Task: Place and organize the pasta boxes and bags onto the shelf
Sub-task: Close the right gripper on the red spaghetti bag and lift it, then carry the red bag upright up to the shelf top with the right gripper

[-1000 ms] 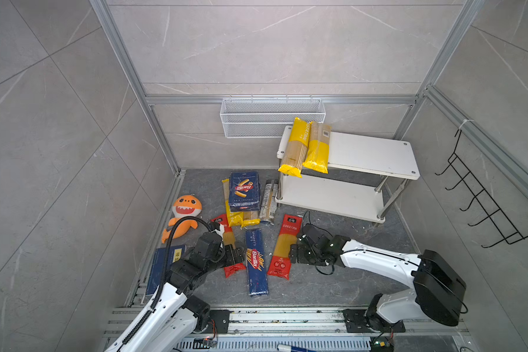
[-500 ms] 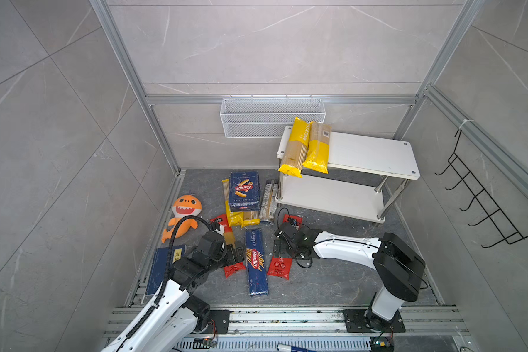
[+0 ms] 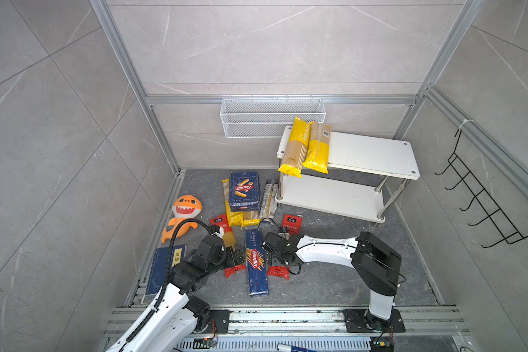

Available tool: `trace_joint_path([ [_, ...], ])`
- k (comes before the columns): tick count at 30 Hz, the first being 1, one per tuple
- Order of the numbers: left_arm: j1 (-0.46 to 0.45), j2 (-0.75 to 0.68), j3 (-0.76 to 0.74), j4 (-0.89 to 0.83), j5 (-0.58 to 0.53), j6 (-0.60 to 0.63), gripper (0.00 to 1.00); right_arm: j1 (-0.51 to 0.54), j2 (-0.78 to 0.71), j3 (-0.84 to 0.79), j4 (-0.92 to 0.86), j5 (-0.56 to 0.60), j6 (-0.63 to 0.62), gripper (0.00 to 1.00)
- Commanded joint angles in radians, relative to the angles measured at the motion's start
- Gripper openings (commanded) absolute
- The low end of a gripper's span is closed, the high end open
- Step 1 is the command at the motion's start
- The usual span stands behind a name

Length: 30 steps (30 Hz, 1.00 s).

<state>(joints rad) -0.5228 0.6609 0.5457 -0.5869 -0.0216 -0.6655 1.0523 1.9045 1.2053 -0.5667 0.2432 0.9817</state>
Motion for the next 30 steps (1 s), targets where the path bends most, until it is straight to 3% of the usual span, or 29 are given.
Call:
trace_joint_path([
  [1,0.005,-0.023,0.003,0.034,0.017,0.007,1.00,0.010,0.040,-0.026,-0.046,-0.023,0.031,0.85],
  [6,0.004,-0.047,-0.006,0.033,0.022,0.004,1.00,0.013,-0.040,-0.160,0.001,-0.044,0.084,0.42],
  [11,0.004,-0.044,-0.003,0.033,0.025,0.004,1.00,0.013,-0.189,-0.309,0.092,-0.062,0.093,0.18],
  [22,0.005,-0.056,0.049,-0.035,0.002,0.007,1.00,0.013,-0.521,-0.508,0.290,-0.144,0.096,0.07],
  [30,0.005,-0.006,0.079,-0.025,0.007,-0.001,1.00,0.013,-0.773,-0.544,0.235,-0.180,0.071,0.06],
])
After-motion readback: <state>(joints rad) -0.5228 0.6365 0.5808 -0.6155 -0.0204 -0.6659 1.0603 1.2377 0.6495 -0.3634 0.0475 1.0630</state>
